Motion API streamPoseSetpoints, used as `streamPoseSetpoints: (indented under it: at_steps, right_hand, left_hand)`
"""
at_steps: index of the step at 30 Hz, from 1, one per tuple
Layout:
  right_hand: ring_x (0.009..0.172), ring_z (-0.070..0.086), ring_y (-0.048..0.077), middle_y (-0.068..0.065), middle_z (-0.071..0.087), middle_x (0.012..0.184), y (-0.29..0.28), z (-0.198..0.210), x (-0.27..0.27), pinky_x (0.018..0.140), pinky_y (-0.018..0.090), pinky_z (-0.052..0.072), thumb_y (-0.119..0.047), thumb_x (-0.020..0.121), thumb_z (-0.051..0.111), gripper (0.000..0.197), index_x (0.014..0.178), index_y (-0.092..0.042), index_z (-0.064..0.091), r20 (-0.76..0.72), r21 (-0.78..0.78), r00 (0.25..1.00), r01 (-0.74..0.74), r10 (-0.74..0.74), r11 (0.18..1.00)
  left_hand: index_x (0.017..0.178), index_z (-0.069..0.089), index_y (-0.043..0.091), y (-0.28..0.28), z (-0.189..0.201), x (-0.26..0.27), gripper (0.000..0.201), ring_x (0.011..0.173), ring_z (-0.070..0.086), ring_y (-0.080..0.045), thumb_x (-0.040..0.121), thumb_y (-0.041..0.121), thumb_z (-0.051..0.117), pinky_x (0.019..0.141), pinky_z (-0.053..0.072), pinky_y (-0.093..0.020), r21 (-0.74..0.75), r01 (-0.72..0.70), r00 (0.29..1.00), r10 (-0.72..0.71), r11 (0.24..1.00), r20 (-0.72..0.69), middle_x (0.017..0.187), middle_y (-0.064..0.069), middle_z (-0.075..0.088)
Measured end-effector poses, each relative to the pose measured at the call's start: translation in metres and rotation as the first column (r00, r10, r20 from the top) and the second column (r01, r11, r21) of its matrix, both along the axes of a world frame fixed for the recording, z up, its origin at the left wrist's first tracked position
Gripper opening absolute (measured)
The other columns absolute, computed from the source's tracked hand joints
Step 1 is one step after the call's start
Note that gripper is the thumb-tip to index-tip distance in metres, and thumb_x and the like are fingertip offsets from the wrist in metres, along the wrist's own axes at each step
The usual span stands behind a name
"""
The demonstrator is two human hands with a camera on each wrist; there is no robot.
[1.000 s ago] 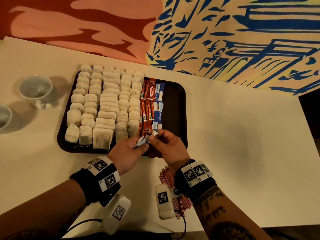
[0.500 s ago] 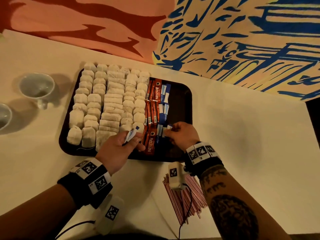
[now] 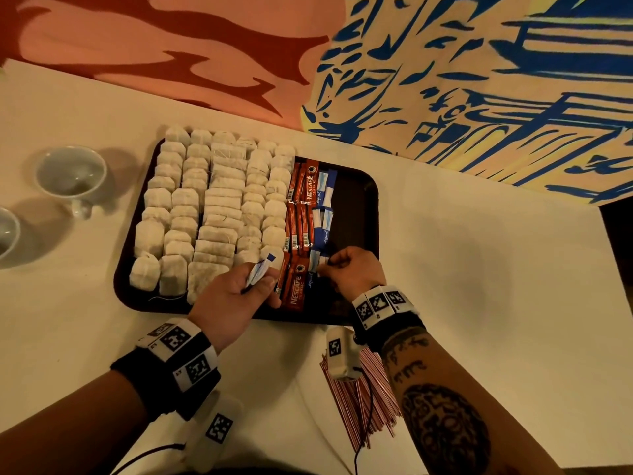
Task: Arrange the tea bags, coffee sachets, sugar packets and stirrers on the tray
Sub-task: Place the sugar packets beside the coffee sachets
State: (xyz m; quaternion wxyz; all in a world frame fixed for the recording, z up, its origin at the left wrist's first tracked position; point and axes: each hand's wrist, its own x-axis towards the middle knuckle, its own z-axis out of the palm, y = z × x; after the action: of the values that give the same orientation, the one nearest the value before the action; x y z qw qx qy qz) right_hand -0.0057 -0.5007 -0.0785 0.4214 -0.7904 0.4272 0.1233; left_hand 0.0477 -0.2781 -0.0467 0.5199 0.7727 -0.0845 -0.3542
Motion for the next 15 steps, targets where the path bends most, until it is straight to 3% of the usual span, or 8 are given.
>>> streamPoseSetpoints:
  at_steps: [3,7,9,11,13,15]
  right_hand:
    - [0.079,0.071,0.013,-0.004,0.072,0.088,-0.002,0.005,-0.003,0.077,0.038,0.062,-0.041,0.079,0.081,0.026,0.09,-0.028,0.061,-0.019,-0.039,1.0,-0.007,0.006,0.999]
    - [0.08,0.07,0.014,-0.005,0.072,0.091,0.006,0.03,-0.004,0.079,0.038,0.06,-0.05,0.091,0.064,0.023,0.095,-0.027,0.065,0.08,-0.109,0.996,-0.017,0.026,0.994]
    - [0.08,0.072,0.015,-0.004,0.073,0.093,0.023,0.049,-0.006,0.075,0.036,0.062,-0.045,0.095,0.061,0.019,0.099,-0.028,0.068,0.186,0.059,0.98,-0.089,0.076,0.994]
    - [0.089,0.072,0.016,-0.002,0.074,0.097,0.042,0.061,-0.009,0.08,0.037,0.062,-0.037,0.095,0.064,0.013,0.101,-0.028,0.071,0.284,0.268,0.956,-0.149,0.07,0.952]
    - [0.097,0.072,0.021,0.0,0.075,0.099,0.051,0.061,-0.01,0.087,0.045,0.059,-0.032,0.093,0.068,0.011,0.098,-0.026,0.074,0.344,0.327,0.938,-0.154,0.034,0.932]
    - [0.096,0.072,0.025,0.002,0.074,0.096,0.05,0.059,-0.01,0.087,0.051,0.058,-0.029,0.092,0.069,0.008,0.093,-0.024,0.075,0.352,0.318,0.936,-0.134,0.014,0.939]
  left_hand:
    - [0.092,0.066,0.024,-0.004,0.002,0.0,0.021,0.052,0.053,0.003,0.099,0.038,0.052,0.061,0.04,-0.025,0.024,0.003,1.0,-0.003,1.0,0.017,0.07,0.007,0.07]
    - [0.097,0.066,0.021,-0.011,0.005,-0.001,0.027,0.051,0.046,-0.006,0.101,0.04,0.047,0.055,0.038,-0.027,-0.04,-0.036,0.994,0.032,0.999,-0.105,0.062,0.005,0.062]
    - [0.095,0.066,0.018,-0.016,0.008,-0.002,0.026,0.052,0.046,-0.009,0.101,0.037,0.048,0.052,0.038,-0.026,-0.066,-0.035,0.988,0.025,0.997,-0.155,0.061,0.003,0.061]
    - [0.086,0.064,0.012,-0.022,0.014,-0.004,0.028,0.05,0.045,-0.011,0.1,0.033,0.051,0.049,0.037,-0.026,-0.078,-0.004,0.99,-0.007,0.997,-0.139,0.055,0.002,0.055]
    - [0.076,0.062,0.016,-0.027,0.019,-0.005,0.028,0.046,0.046,-0.01,0.099,0.028,0.053,0.046,0.038,-0.023,-0.073,0.018,0.995,-0.025,0.997,-0.094,0.048,0.003,0.052]
    - [0.074,0.063,0.02,-0.029,0.02,-0.007,0.027,0.043,0.048,-0.006,0.099,0.027,0.054,0.044,0.039,-0.019,-0.072,0.028,0.997,-0.033,0.997,-0.065,0.045,0.003,0.054]
